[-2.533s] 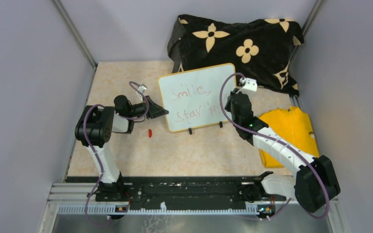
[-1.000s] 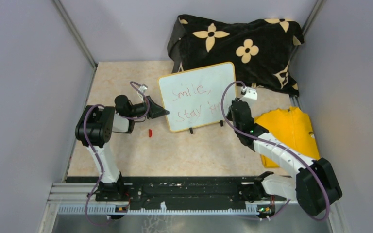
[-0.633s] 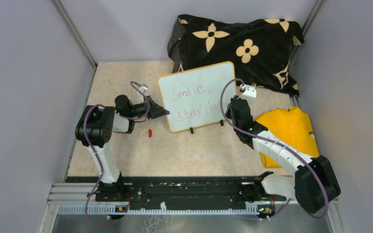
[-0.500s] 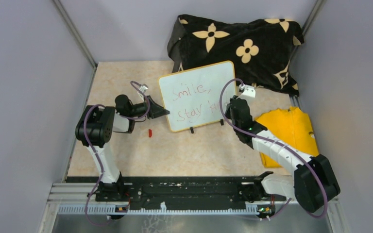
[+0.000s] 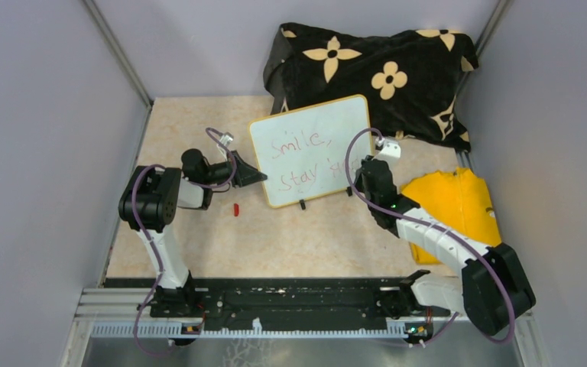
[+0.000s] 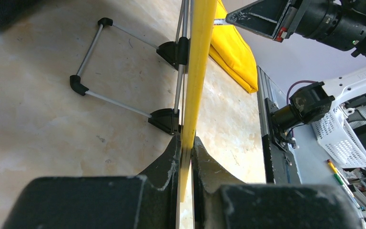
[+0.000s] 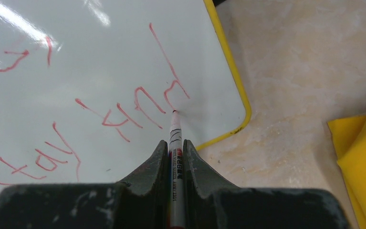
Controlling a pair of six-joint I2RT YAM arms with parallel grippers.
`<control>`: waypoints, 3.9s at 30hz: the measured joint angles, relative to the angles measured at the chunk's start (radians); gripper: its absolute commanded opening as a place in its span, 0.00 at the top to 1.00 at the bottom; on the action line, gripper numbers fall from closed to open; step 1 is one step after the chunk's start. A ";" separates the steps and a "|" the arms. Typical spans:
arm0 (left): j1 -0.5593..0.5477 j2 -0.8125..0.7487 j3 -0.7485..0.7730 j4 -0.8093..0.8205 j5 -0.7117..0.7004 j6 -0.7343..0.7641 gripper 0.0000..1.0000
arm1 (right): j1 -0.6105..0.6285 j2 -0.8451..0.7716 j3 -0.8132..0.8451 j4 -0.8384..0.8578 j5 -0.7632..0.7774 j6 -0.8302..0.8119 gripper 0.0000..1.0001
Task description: Write a sentence on the whiteboard
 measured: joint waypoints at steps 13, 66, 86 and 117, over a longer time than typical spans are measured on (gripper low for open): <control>-0.002 0.000 0.003 -0.008 0.001 0.001 0.97 | 0.000 -0.001 -0.016 -0.022 0.024 0.002 1.00; -0.002 0.000 0.005 -0.017 0.001 0.018 0.97 | 0.176 -0.259 -0.017 -0.018 0.064 -0.116 1.00; -0.001 0.000 0.010 -0.035 0.005 0.028 0.97 | 0.175 -0.034 -0.014 0.195 0.052 -0.117 1.00; -0.001 0.000 0.016 -0.051 0.011 0.037 0.97 | 0.105 0.029 -0.014 0.214 0.003 -0.069 1.00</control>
